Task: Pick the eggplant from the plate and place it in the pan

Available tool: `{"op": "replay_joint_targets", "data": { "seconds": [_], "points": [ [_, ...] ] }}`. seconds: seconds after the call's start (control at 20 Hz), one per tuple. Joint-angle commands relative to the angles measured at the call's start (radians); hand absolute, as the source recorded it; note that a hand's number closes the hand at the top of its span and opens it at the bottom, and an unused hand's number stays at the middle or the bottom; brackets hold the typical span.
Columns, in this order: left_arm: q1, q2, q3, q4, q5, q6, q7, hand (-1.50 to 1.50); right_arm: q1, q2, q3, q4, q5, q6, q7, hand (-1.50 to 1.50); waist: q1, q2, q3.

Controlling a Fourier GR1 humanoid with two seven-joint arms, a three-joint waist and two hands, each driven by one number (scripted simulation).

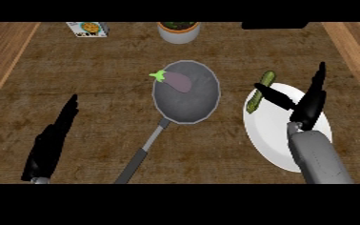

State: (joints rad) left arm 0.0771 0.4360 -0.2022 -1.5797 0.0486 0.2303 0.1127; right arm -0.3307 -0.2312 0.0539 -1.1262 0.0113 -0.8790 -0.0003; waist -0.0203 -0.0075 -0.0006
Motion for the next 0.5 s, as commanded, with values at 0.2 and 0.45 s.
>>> {"op": "replay_joint_targets", "data": {
  "seconds": [0.2,0.45],
  "points": [
    [0.011,-0.052,0.005,0.031,-0.047,0.006,-0.036,0.0,0.4,-0.147,-0.032,-0.421,-0.045,0.124,0.018,-1.5,0.004,0.004,0.0],
    [-0.029,-0.051,0.037,-0.01,-0.05,-0.062,0.042,0.0,0.475,-0.173,-0.148,-0.436,-0.125,0.263,-0.044,-1.5,0.015,0.007,0.001]
  ]
}}
